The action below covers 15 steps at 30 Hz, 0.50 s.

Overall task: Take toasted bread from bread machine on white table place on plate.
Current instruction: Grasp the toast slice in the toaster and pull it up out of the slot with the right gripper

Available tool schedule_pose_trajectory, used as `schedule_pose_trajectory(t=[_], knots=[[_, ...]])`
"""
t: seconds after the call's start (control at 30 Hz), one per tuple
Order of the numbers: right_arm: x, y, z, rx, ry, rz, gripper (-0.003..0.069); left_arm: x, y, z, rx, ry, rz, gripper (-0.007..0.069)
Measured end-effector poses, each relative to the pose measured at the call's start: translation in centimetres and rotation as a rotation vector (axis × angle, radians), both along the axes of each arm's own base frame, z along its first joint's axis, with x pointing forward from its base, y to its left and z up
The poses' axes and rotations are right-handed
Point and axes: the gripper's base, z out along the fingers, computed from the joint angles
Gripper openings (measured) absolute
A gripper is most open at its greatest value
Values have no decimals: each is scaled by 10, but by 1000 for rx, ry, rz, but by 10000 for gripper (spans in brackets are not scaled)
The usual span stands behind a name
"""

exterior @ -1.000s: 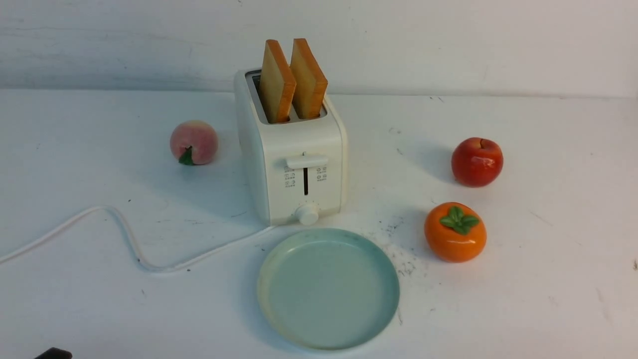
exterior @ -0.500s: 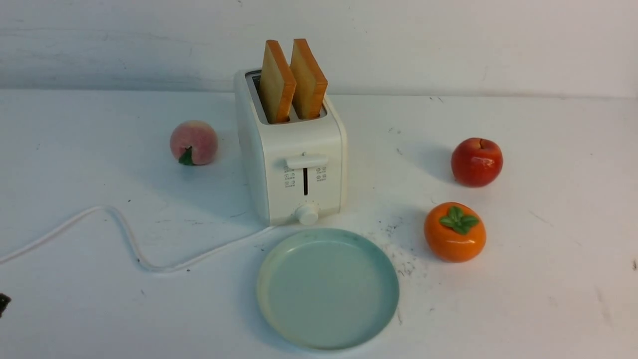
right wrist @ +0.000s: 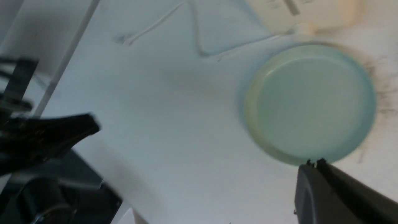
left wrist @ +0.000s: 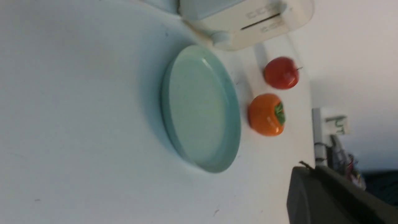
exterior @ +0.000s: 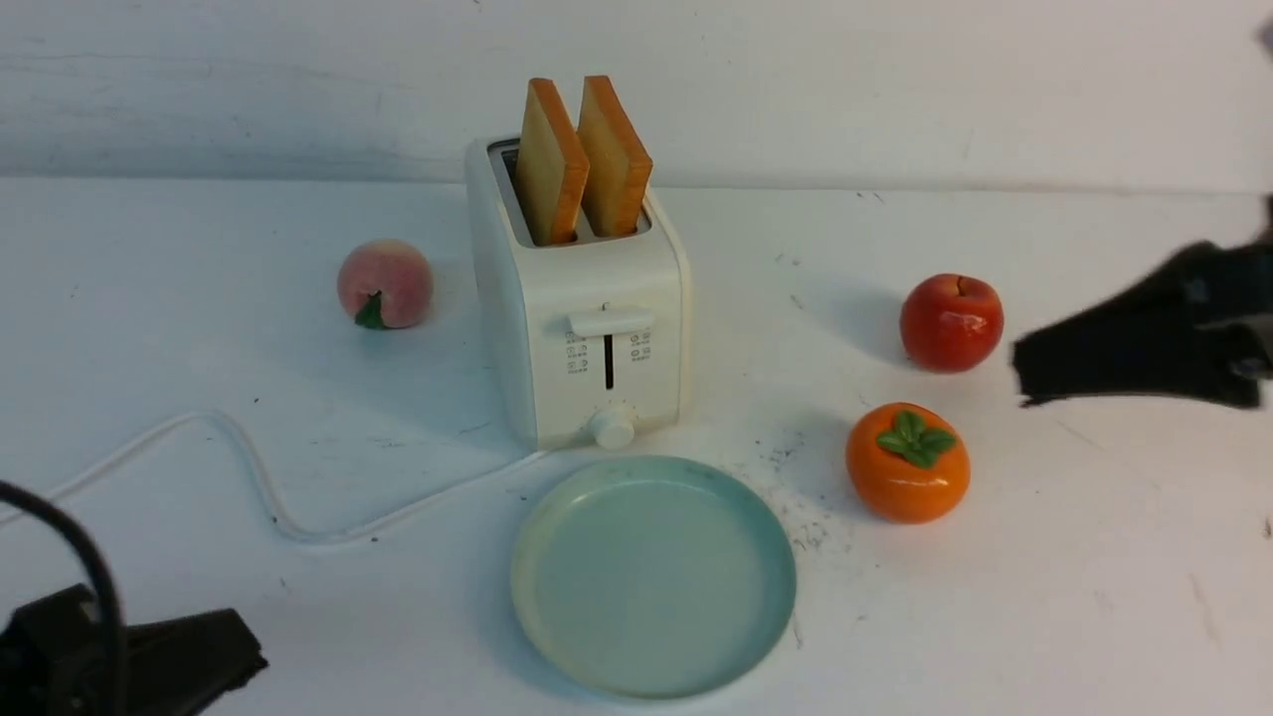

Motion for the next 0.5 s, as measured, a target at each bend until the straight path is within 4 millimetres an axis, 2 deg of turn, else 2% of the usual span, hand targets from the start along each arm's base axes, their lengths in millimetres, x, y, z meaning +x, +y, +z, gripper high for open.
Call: schedule_pose_trajectory(t=[0.1,0.2,0.27,0.37,0.4,0.5], knots=[[22,37,16,-99,-54,117,-2,7,-3,-4,22,47,-38,-14],[53,71,18,-218,-94,97,-2,11,-5,-6,27,80,-55,-14],[83,98,20,-311,-151,32,-1,13,-6,-7,38,90,-69,-14],[126,127,11,-368,-194,-60,6,12,-6,-8,46,95,-88,-14],[132,130,5,-376,-185,-63,8,12,-6,-8,46,95,-88,-14],[172,149,0,-379,-227,-155,50,11,-7,-8,53,96,-101,-14]])
